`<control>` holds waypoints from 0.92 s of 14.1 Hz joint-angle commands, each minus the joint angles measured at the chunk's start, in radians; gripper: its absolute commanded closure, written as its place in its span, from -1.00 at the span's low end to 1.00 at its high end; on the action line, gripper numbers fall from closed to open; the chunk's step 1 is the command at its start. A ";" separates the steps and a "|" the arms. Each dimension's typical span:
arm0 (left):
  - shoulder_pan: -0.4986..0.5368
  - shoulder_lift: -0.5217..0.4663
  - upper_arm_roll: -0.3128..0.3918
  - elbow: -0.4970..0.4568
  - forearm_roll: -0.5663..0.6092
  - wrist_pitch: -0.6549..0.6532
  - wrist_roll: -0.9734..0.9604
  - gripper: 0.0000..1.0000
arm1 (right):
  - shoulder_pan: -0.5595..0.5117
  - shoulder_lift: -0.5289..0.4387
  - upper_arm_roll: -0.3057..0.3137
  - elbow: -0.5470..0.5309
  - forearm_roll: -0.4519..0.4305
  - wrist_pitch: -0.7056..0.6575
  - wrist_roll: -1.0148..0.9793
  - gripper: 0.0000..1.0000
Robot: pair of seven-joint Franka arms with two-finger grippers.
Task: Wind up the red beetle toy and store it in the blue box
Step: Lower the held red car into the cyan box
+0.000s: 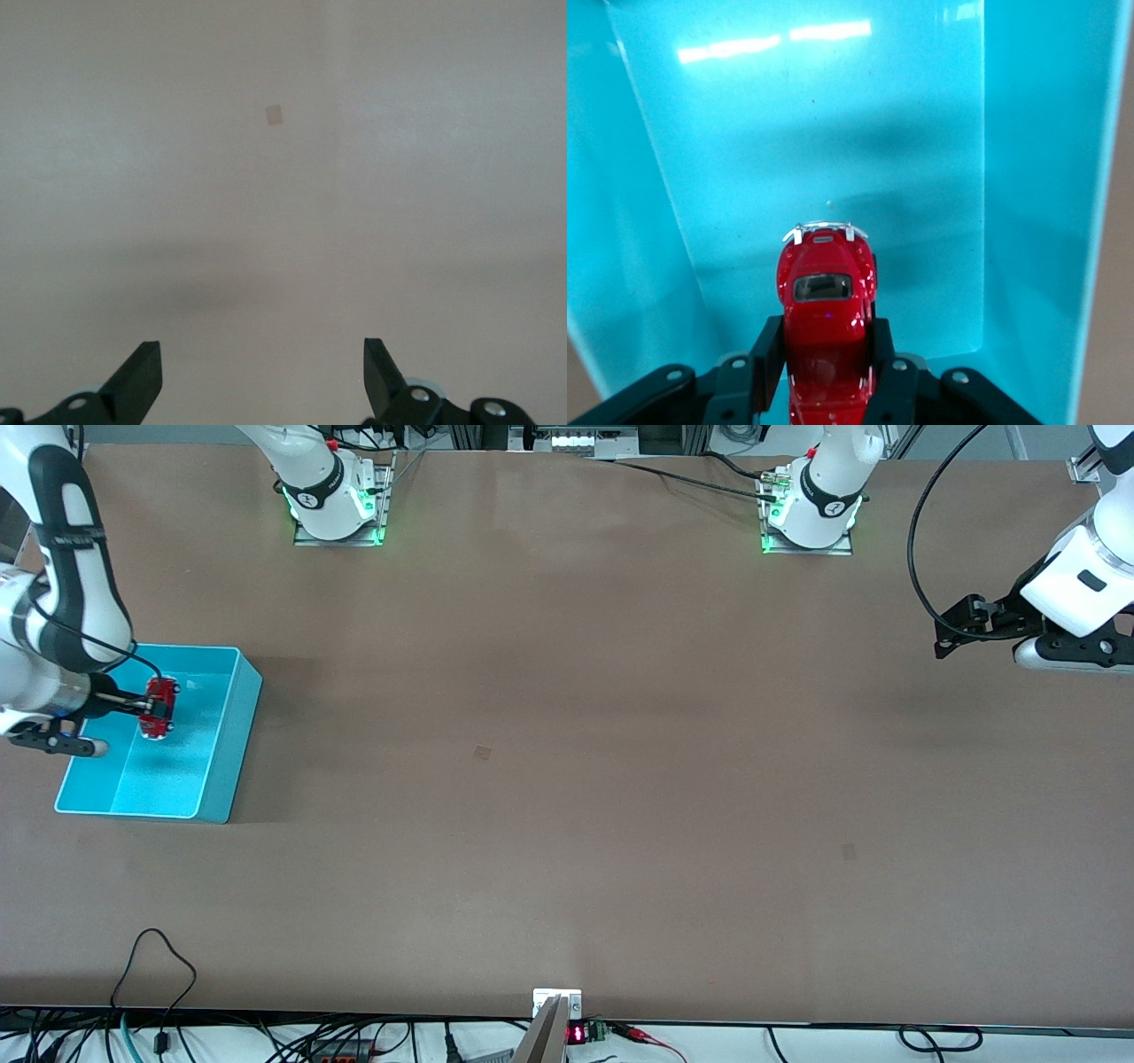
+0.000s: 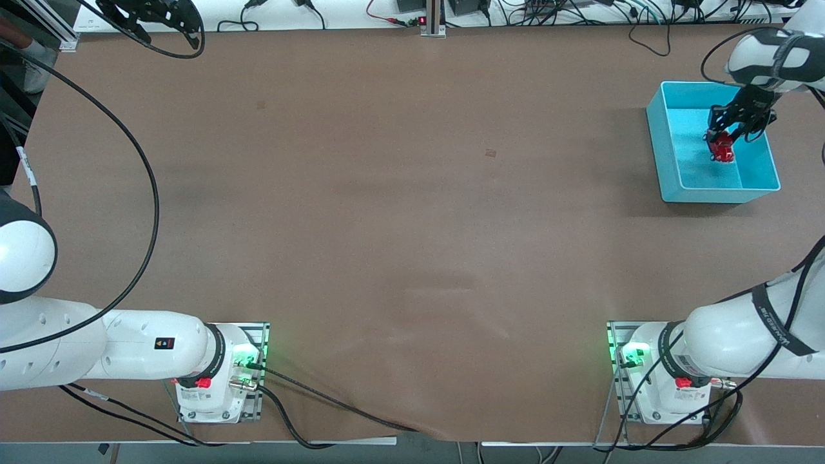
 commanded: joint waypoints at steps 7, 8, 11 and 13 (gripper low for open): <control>-0.004 0.017 0.004 0.034 -0.016 -0.025 0.000 -1.00 | 0.010 -0.007 -0.007 -0.219 -0.012 0.261 -0.095 1.00; -0.004 0.017 0.004 0.034 -0.016 -0.025 0.000 -1.00 | 0.009 -0.005 -0.007 -0.219 -0.012 0.261 -0.095 1.00; -0.006 0.017 0.004 0.034 -0.016 -0.025 0.000 -1.00 | 0.004 0.001 -0.005 -0.219 -0.012 0.261 -0.095 0.03; -0.004 0.017 0.004 0.034 -0.016 -0.025 0.000 -1.00 | 0.003 0.001 -0.007 -0.218 -0.010 0.261 -0.095 -1.00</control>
